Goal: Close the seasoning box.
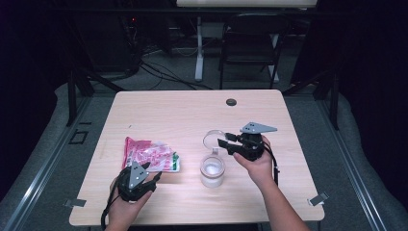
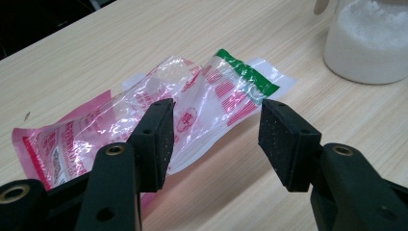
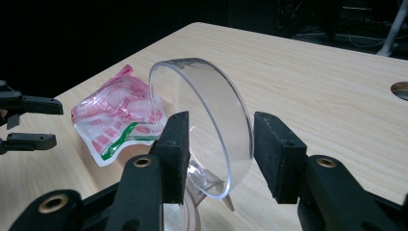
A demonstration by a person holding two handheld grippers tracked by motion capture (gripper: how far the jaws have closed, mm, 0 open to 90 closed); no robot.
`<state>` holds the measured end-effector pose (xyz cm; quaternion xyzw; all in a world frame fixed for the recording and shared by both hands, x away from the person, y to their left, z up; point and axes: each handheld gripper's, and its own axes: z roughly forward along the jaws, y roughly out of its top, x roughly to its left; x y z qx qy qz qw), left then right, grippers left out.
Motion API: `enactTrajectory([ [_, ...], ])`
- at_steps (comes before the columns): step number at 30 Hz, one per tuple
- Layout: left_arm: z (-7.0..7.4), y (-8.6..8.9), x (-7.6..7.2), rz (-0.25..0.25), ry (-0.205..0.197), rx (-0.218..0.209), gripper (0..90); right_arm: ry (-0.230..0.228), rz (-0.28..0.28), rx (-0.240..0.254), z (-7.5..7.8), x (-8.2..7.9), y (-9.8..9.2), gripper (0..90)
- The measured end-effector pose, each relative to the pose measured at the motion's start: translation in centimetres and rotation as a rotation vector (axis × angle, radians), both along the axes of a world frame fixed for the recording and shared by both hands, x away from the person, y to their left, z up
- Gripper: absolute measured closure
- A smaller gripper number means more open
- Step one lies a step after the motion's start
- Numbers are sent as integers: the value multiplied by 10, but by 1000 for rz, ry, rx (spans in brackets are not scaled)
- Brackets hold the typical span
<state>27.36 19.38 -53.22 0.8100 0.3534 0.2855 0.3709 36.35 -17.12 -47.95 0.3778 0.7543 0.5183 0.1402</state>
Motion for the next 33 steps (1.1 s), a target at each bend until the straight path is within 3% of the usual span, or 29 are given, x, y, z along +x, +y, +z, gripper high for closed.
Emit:
enactTrajectory([
  [33,1,2,-2,6,-10,7,493,-10,11,-16,2,0,4,675],
])
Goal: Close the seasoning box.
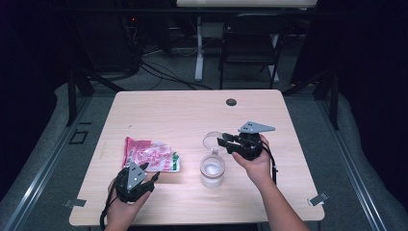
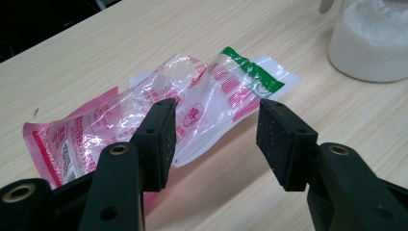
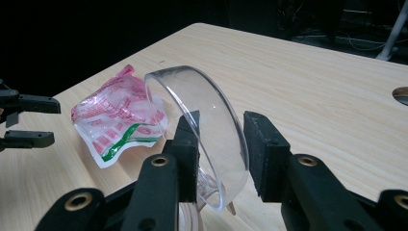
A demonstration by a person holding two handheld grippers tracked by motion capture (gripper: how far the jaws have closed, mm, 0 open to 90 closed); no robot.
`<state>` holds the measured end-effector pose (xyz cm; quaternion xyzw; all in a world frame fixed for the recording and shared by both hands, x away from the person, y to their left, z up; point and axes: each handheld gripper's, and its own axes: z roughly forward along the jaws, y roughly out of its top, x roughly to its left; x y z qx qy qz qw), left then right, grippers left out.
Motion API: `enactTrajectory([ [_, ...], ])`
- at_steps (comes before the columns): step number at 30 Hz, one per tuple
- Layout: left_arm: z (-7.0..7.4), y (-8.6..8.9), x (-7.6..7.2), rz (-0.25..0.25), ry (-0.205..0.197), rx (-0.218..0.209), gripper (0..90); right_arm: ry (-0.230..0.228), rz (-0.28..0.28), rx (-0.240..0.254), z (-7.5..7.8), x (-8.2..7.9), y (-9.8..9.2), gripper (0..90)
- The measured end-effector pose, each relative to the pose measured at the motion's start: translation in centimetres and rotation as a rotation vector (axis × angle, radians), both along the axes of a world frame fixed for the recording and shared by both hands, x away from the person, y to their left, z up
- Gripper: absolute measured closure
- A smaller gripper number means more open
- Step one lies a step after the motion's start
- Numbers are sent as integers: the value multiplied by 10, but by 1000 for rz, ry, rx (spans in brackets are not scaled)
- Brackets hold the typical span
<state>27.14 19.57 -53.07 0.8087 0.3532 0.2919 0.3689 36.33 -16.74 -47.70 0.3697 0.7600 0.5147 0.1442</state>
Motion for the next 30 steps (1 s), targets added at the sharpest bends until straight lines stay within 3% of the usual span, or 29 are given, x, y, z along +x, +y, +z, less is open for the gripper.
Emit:
enactTrajectory([
  [8,4,-3,1,-10,-3,-11,547,-21,-2,-8,1,-5,1,665],
  [11,6,-3,2,-2,1,-47,565,-27,-4,-13,2,-7,1,661],
  [15,8,-6,2,-20,-4,-37,576,-33,-4,-12,3,-9,2,652],
  [21,15,-20,2,-61,-19,-55,575,-44,6,-23,3,-13,2,639],
  [30,26,-58,6,-174,-29,12,616,-63,8,-38,4,-23,4,606],
])
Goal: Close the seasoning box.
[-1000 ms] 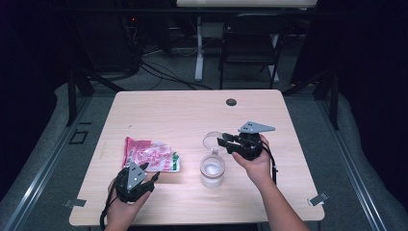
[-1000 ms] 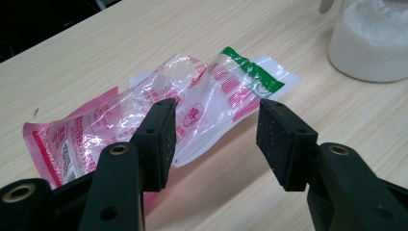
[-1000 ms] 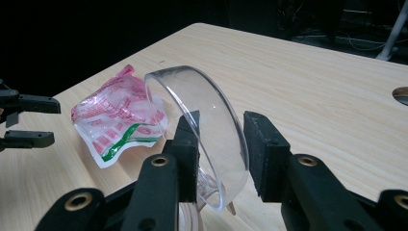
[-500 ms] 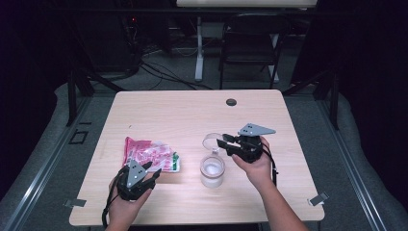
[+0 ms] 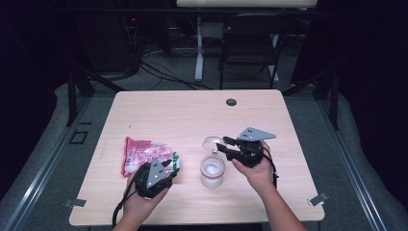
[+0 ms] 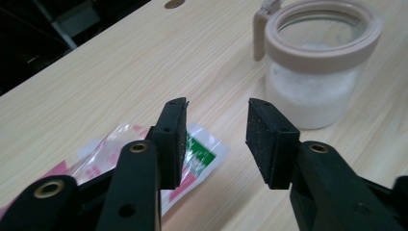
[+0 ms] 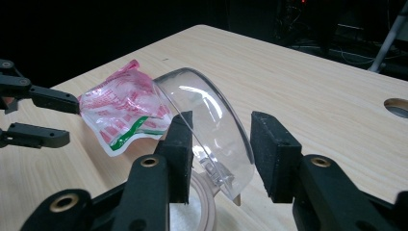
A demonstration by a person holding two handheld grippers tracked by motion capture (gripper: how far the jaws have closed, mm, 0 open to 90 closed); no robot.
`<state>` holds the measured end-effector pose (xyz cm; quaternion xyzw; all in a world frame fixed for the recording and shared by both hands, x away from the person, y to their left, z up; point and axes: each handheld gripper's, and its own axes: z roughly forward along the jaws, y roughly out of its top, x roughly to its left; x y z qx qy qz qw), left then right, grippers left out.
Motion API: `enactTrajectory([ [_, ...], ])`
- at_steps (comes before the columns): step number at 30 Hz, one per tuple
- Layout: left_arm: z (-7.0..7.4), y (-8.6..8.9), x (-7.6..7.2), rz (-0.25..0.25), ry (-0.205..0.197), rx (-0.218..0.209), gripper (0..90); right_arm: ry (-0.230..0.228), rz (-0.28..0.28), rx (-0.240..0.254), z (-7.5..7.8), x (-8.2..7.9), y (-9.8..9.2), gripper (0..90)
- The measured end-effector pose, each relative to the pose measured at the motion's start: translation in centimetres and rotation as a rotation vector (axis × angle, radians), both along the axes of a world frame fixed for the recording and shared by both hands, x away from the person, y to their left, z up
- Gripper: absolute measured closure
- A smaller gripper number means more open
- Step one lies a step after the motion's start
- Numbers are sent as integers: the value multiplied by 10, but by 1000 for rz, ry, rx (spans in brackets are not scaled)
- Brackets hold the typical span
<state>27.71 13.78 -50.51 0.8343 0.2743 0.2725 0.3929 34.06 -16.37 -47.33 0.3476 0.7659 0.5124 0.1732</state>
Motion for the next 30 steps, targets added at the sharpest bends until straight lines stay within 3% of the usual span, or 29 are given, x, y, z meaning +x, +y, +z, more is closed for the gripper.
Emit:
enactTrajectory([
  [6,4,-20,7,-24,20,-27,657,-7,8,-13,1,-4,0,587],
  [14,11,-44,18,-54,17,-34,701,-19,5,-23,1,-11,0,573],
  [26,29,-67,30,-94,-5,-49,690,-45,2,-42,0,-23,-2,548],
  [30,32,-71,29,-94,-27,-44,723,-38,5,-39,-1,-26,-3,549],
])
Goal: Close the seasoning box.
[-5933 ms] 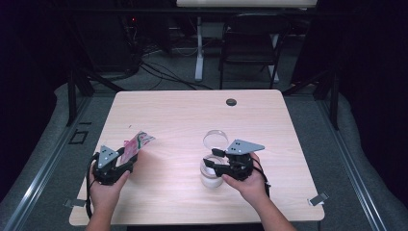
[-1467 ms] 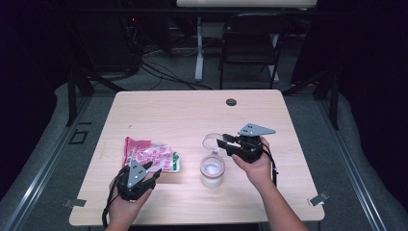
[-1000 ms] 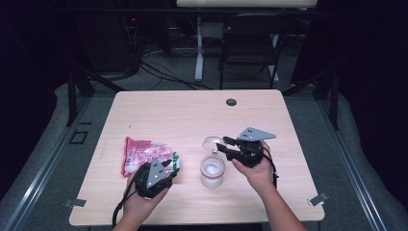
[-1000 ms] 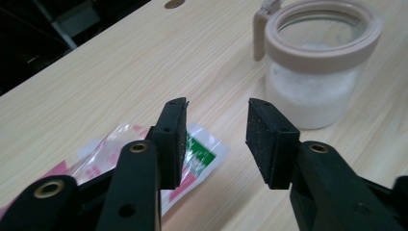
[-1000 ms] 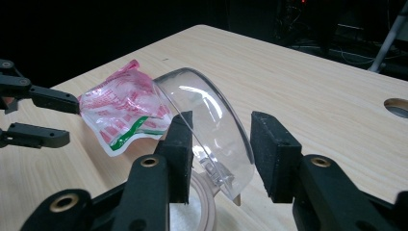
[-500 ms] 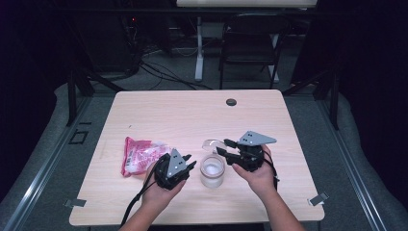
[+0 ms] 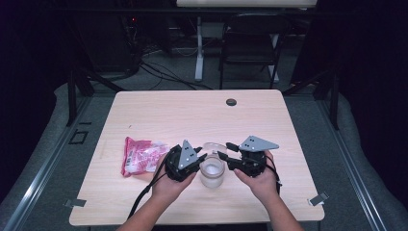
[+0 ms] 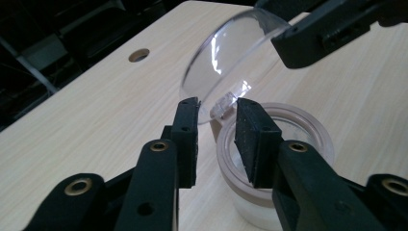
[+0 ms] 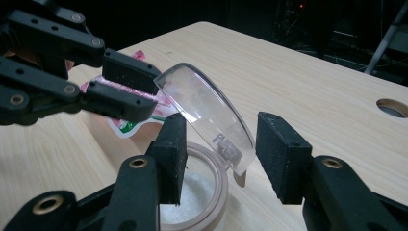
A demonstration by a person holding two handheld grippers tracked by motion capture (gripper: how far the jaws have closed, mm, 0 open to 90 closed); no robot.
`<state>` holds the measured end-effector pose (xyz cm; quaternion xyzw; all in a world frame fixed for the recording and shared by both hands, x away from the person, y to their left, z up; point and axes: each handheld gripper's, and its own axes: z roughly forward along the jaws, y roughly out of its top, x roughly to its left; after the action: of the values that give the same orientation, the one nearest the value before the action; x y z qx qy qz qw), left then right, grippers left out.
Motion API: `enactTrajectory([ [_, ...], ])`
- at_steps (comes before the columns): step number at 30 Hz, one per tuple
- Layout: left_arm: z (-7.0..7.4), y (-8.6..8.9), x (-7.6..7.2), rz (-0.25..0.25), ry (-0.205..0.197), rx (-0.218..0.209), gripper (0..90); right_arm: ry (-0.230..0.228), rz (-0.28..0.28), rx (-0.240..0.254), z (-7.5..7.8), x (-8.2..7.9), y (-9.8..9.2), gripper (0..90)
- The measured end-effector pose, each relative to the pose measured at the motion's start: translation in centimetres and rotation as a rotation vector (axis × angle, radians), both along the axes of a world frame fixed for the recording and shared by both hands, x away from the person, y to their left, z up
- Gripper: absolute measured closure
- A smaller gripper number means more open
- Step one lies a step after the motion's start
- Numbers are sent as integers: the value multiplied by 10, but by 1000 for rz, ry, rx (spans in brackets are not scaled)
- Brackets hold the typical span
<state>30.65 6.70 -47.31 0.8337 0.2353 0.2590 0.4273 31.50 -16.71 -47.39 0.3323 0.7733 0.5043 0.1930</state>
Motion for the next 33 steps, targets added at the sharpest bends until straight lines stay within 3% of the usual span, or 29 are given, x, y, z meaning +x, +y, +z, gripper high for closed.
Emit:
enactTrajectory([
  [7,3,0,0,-1,-11,3,793,7,8,-5,-1,-3,-1,547],
  [20,2,0,5,6,1,9,800,-16,37,18,15,-13,-2,540],
  [33,0,1,-5,-3,2,30,792,-30,25,58,27,-17,-11,543],
])
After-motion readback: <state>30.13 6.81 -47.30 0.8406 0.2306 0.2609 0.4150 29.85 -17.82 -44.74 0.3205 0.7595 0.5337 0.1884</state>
